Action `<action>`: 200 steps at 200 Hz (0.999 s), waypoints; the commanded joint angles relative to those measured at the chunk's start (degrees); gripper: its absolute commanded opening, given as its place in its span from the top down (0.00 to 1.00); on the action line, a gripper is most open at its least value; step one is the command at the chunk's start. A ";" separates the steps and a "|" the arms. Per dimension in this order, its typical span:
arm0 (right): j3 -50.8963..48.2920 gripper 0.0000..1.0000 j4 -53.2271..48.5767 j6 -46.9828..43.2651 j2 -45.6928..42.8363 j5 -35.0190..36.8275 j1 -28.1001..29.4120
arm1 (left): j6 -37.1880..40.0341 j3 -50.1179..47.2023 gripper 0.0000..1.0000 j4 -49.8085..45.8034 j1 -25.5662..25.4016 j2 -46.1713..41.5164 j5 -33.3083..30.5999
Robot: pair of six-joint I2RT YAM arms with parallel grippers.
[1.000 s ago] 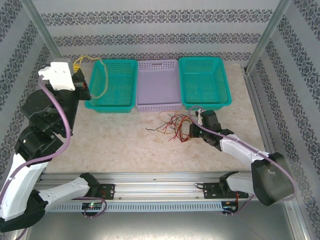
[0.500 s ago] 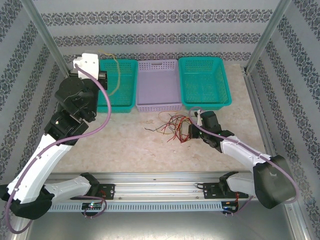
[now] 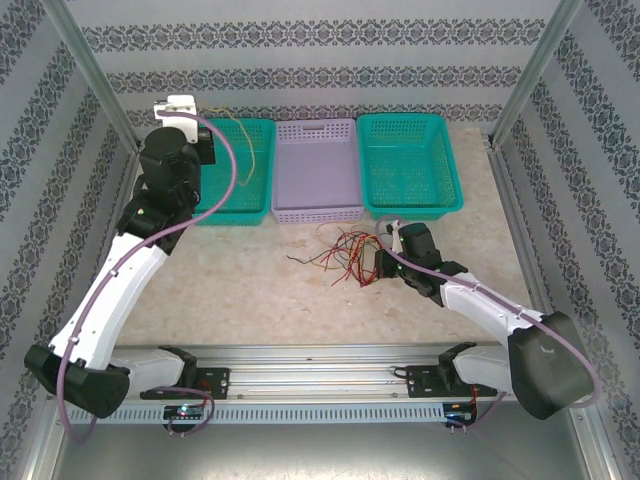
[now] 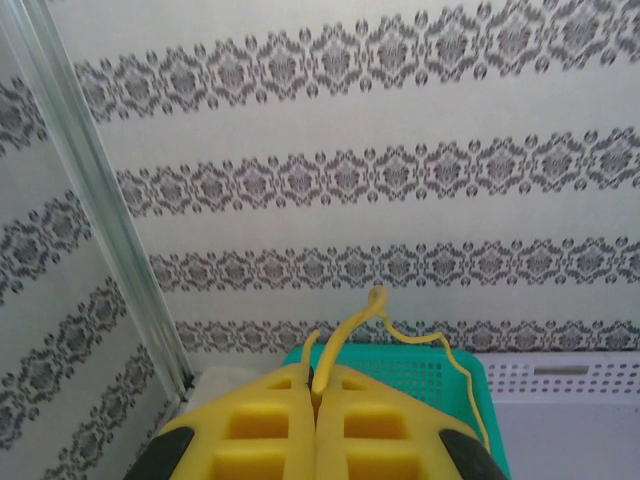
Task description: Untangle the cables
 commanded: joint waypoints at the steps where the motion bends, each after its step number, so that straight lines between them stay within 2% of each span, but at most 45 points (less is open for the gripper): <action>1: -0.44 1.00 -0.78 -0.87 -0.42 -0.60 1.16 | -5.51 -1.85 1.00 3.18 2.28 1.47 3.31; 42: -1.30 1.00 0.33 -1.19 -2.40 -0.65 1.98 | -13.69 -8.35 1.00 3.60 6.55 3.82 6.98; 86: -3.02 1.00 3.76 -1.60 -5.73 -3.80 2.82 | -17.69 -12.40 1.00 4.08 8.61 9.92 10.91; 143: -4.32 1.00 5.71 -2.34 -8.68 -3.86 4.44 | -19.65 -11.74 0.99 2.78 9.22 18.23 12.07; 200: -3.87 1.00 6.11 -2.59 -7.00 -4.16 5.63 | -19.76 -4.59 1.00 -3.31 10.77 30.89 14.45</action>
